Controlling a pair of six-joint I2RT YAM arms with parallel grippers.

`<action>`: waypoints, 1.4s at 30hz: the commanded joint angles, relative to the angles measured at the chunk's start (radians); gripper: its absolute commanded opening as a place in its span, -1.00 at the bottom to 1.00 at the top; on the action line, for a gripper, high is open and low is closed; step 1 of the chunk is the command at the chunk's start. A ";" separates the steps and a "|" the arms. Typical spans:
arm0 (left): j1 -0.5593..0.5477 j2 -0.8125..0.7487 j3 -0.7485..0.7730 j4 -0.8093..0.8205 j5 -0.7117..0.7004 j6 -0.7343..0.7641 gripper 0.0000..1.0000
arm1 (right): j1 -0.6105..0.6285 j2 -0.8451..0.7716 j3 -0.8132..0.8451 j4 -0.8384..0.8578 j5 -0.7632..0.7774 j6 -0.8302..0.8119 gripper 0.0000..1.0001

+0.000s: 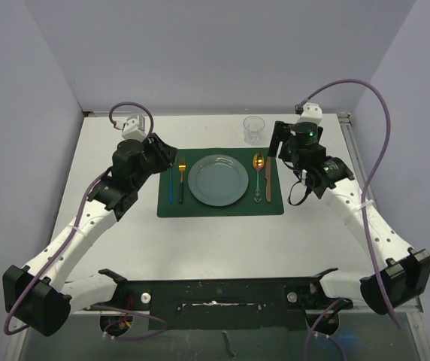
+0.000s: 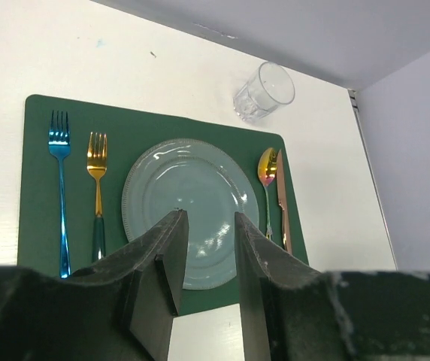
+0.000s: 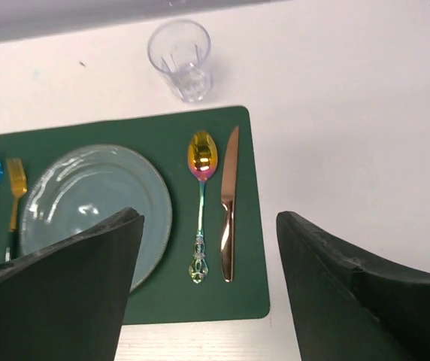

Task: Set the dinner table for one person
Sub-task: Reset both arms

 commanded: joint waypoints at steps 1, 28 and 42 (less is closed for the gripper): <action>0.003 -0.010 0.022 0.018 0.031 0.015 -0.39 | 0.011 -0.088 0.071 -0.002 -0.044 -0.015 0.51; 0.003 -0.119 -0.077 0.016 0.030 -0.048 -0.38 | 0.018 -0.343 0.048 -0.025 -0.047 -0.029 0.95; 0.003 -0.124 -0.083 0.012 0.025 -0.049 -0.38 | 0.017 -0.395 0.035 -0.019 -0.005 -0.032 0.95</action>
